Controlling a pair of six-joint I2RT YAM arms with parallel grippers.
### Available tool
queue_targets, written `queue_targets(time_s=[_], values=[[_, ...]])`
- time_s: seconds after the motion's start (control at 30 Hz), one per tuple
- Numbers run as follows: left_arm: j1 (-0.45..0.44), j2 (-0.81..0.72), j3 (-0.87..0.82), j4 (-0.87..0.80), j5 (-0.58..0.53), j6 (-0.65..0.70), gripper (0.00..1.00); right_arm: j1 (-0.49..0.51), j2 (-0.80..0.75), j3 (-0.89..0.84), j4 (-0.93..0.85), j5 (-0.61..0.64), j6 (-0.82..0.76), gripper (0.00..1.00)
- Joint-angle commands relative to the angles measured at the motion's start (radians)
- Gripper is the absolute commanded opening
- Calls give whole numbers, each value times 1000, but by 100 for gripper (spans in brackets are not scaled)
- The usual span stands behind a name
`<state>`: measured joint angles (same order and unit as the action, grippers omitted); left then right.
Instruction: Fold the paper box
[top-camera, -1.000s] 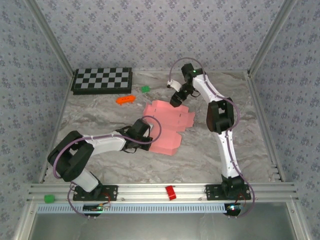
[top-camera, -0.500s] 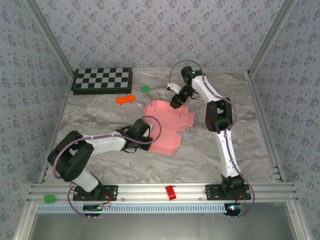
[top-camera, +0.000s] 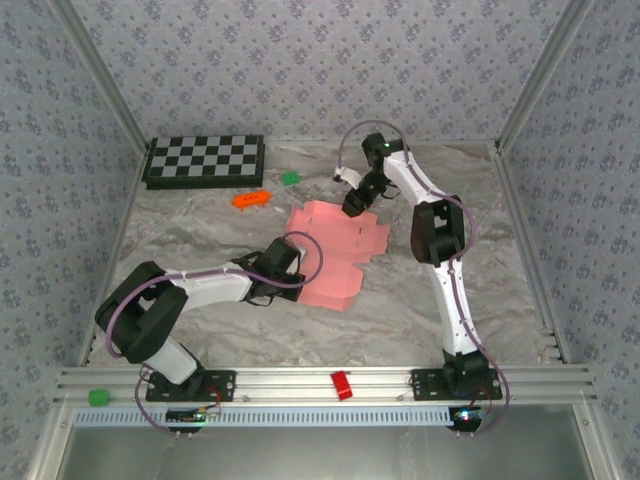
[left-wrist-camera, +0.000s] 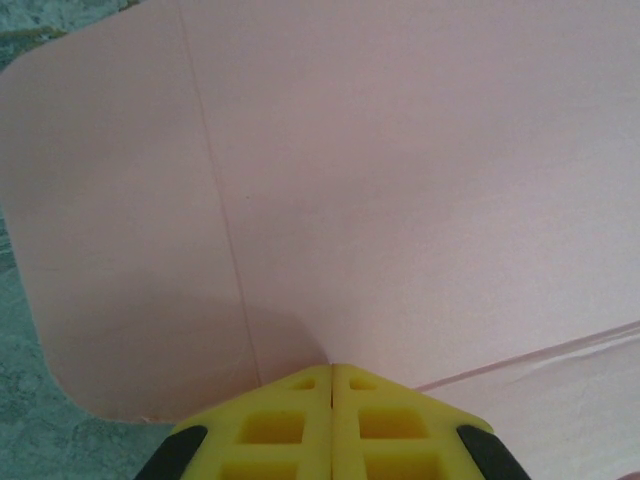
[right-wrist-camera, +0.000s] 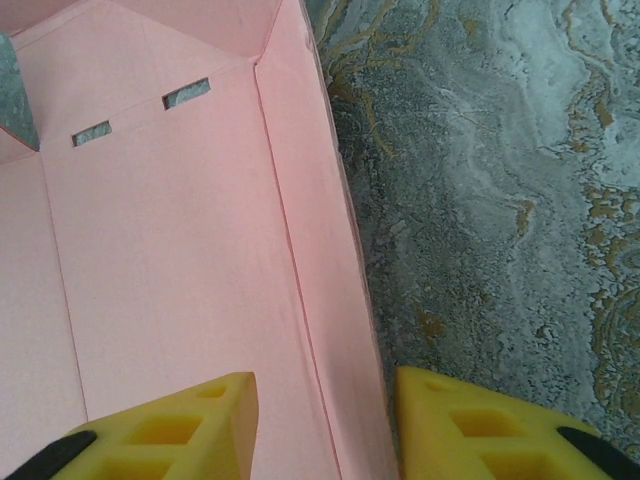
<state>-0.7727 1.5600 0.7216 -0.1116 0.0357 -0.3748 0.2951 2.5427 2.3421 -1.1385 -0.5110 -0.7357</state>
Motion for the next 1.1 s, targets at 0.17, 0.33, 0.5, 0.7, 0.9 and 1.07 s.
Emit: queue_targets(time_s=[0.17, 0.33, 0.5, 0.7, 0.9, 1.07], values=[[-4, -5, 19, -40, -15, 16, 6, 4, 10, 25, -55, -25, -50, 19], [-4, -6, 21, -40, -14, 14, 6, 5, -30, 19, -40, 15, -88, 7], [-4, -37, 31, -41, -13, 6, 8, 19, -122, -52, 9, 75, -191, 0], [-1, -148, 46, -72, -54, -18, 16, 56, -299, -276, 239, 199, -252, 0], [75, -300, 26, -116, -94, -88, 26, 92, -462, -505, 513, 319, -283, 0], [201, -411, -12, -114, -93, -121, 35, 121, -580, -704, 761, 406, -304, 0]])
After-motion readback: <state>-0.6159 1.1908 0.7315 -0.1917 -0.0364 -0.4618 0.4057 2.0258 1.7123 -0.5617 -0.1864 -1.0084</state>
